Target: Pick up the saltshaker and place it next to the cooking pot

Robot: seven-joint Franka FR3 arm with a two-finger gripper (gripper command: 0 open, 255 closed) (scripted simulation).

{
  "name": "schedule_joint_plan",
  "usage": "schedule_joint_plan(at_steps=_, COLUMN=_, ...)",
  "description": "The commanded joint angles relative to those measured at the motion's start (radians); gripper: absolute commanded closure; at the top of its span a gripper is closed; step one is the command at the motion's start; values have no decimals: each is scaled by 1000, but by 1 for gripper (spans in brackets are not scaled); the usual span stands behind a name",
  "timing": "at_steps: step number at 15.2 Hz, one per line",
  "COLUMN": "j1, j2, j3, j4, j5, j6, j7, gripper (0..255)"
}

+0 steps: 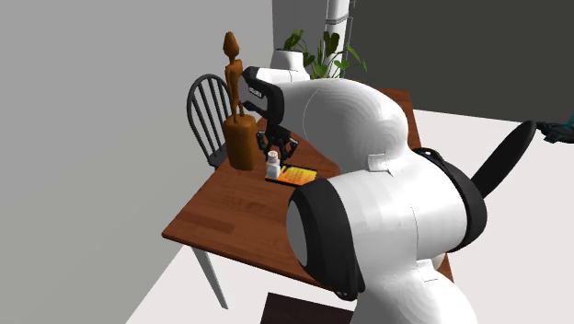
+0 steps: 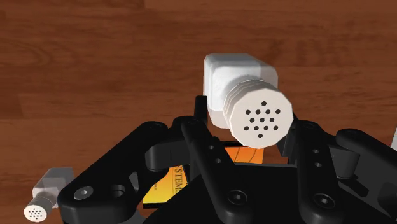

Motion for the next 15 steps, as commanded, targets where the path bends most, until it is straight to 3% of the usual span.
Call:
schedule_joint_plan(at_steps=1, j1=0, j2=-5, j3=0, j4=22, j5=1, j6=-27, j7=3, gripper=255)
schedule_joint_plan(at_steps=15, j1=-161, j2=10, j3=-137, j4=54, j5=-2, j6=-82, j7=-290, gripper=255)
